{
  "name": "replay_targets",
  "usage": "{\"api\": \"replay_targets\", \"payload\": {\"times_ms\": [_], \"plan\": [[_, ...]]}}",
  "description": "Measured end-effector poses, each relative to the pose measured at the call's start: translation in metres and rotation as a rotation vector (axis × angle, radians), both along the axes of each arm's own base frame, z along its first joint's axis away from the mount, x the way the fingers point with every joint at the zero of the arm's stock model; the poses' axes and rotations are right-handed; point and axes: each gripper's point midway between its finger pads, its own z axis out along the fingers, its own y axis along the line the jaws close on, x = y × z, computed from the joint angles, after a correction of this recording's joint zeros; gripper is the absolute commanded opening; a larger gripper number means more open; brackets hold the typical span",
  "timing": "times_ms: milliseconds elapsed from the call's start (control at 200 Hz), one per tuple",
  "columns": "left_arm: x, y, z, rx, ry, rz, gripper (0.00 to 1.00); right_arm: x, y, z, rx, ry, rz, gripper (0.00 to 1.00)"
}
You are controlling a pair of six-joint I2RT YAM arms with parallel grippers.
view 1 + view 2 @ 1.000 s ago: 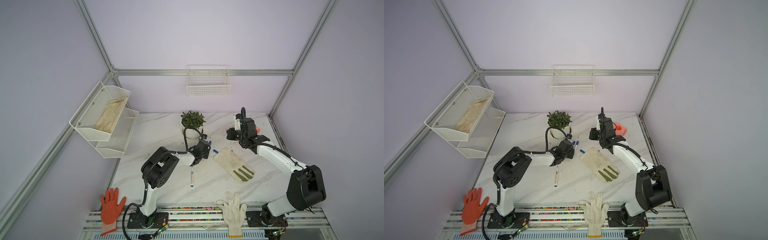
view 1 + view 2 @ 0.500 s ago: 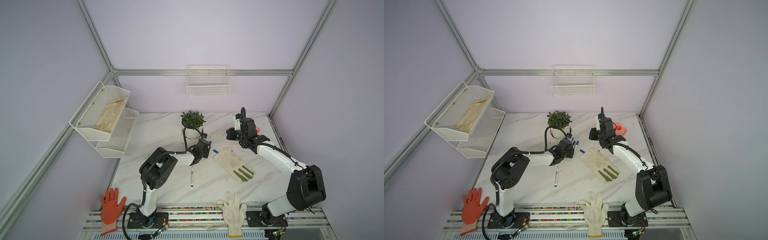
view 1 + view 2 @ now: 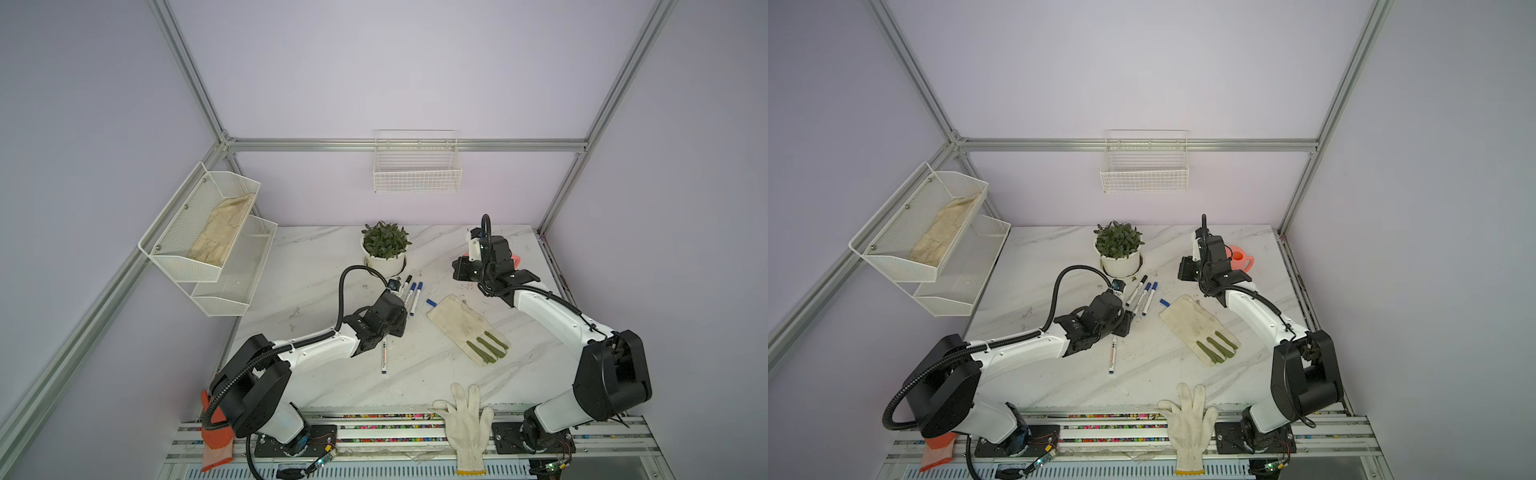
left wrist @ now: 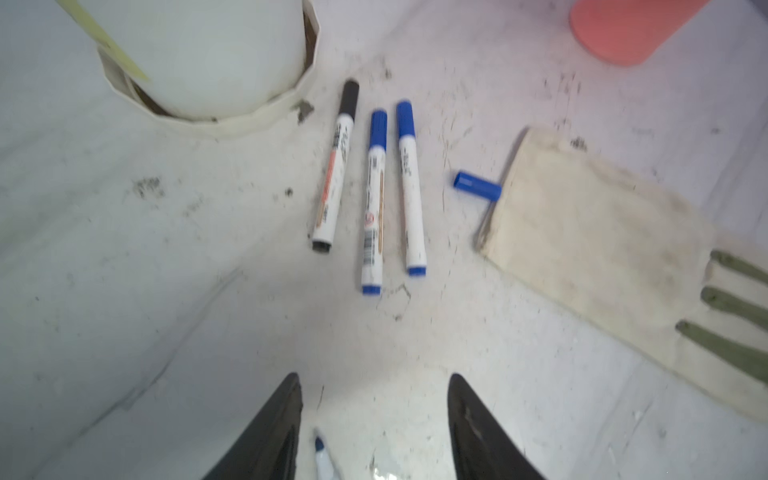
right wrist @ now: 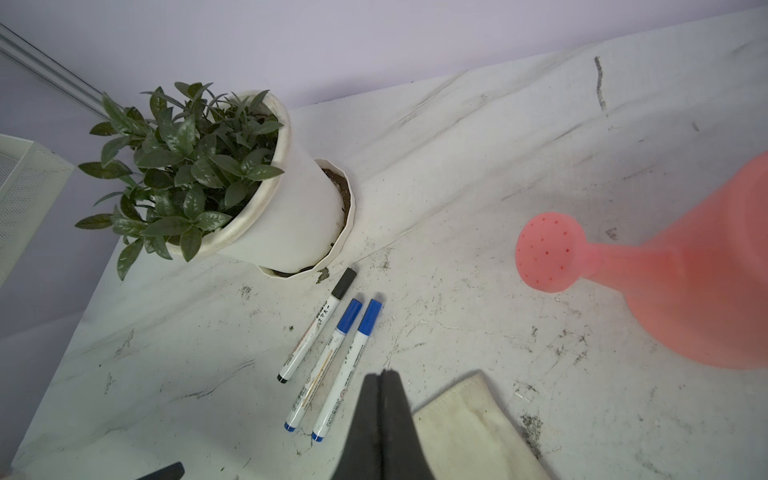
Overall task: Insert the pens into the pen caps
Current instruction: 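Release the capped marker and move the left gripper over an uncapped marker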
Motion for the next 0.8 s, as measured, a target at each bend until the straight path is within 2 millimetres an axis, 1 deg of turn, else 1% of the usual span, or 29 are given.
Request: {"api": "replay_targets", "payload": {"times_ms": [60,150,260,380,495,685,800], "plan": [[-0.012,0.006,-0.015,0.029,0.059,-0.01,0.6,0.0,0.001,-0.002,0.001,0.005,0.001,0.0],[-0.026,0.016,-0.03,0.059,0.124,-0.01,0.61,0.001,0.001,-0.004,0.002,0.015,0.001,0.0],[-0.039,0.022,-0.042,0.077,0.187,-0.009,0.6,0.001,0.002,-0.004,0.001,0.019,0.004,0.0],[-0.05,0.021,-0.054,0.081,0.252,-0.015,0.59,0.003,0.003,-0.002,0.002,0.021,0.007,0.0],[-0.064,0.027,-0.068,0.116,0.325,-0.001,0.56,0.005,0.004,0.0,0.004,0.017,0.007,0.0],[-0.071,0.034,-0.07,0.126,0.361,0.038,0.37,0.005,0.004,0.001,0.006,0.018,0.01,0.0],[-0.072,0.038,-0.071,0.136,0.37,0.059,0.22,0.005,0.005,0.001,0.007,0.018,0.011,0.0]]}}
